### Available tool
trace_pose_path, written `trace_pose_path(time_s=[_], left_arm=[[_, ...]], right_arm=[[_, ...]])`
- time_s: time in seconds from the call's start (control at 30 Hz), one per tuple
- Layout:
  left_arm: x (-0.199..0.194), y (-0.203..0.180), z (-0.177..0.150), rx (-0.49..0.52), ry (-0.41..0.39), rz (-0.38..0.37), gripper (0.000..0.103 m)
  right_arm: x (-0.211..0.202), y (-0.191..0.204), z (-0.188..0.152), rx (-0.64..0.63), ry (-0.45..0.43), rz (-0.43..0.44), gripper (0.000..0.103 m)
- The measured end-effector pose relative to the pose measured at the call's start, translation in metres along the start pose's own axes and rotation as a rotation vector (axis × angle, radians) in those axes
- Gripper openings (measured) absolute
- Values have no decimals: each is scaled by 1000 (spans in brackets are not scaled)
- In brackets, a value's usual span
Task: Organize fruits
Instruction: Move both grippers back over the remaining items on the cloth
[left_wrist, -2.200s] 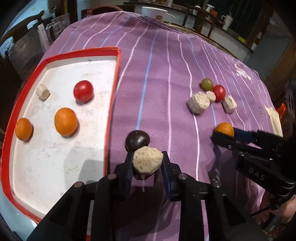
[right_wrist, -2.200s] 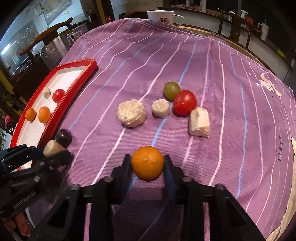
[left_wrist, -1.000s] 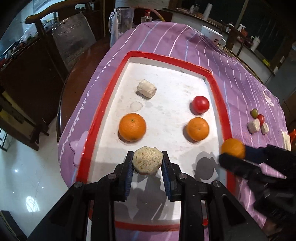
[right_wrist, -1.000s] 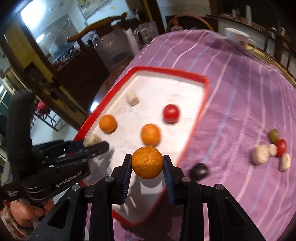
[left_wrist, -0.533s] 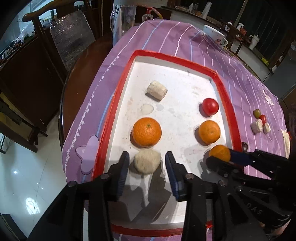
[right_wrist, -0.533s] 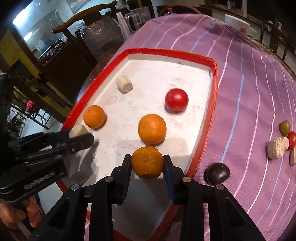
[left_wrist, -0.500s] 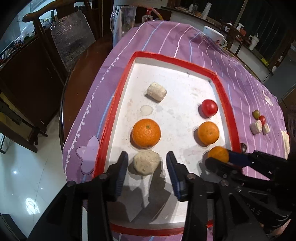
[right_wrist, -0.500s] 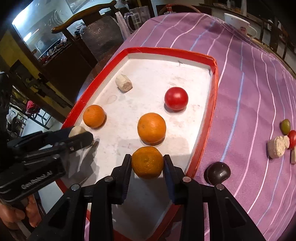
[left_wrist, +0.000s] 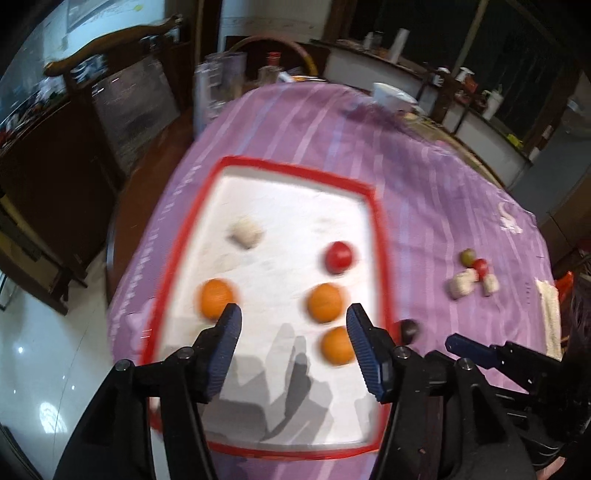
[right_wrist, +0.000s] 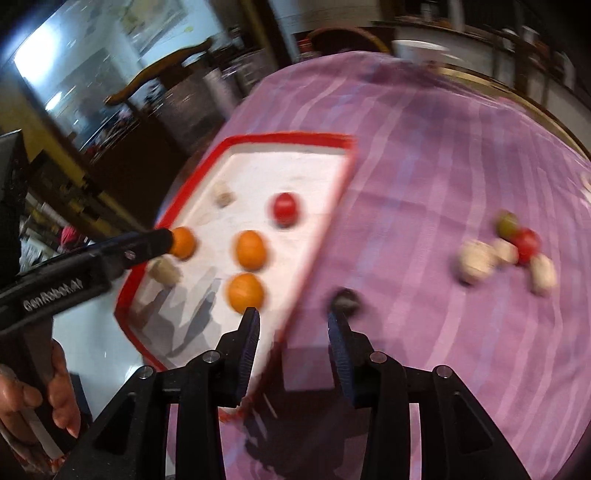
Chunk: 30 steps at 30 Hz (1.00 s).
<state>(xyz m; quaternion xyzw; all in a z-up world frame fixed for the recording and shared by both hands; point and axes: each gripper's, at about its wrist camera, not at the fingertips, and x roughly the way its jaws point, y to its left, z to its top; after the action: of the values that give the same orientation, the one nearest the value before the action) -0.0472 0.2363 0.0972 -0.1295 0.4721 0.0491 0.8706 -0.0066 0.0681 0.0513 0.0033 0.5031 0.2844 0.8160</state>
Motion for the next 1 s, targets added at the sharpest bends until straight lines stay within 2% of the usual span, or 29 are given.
trace_pose_path(time_s=[0.3,0.6,0.77,0.9,1.0], left_arm=[[19,-137,10,176,19,-159,60],[38,-252,-13,369,96,-283,60],[44,-280,-19,426,115,-318,60],[49,-279,-21,425,128,-322,60],[50,-262,-17,385,124,-300,60]], right_arm=[[-82,-107,-45,207,-72,-191,43],[-145,-167,-86,340,-131,-335,43],[-154,-186,-104,416,-131,-360,43],[-155,-196,-106,474,-128,-339,43],[-147,-198,-99,473,-119,-338,43]])
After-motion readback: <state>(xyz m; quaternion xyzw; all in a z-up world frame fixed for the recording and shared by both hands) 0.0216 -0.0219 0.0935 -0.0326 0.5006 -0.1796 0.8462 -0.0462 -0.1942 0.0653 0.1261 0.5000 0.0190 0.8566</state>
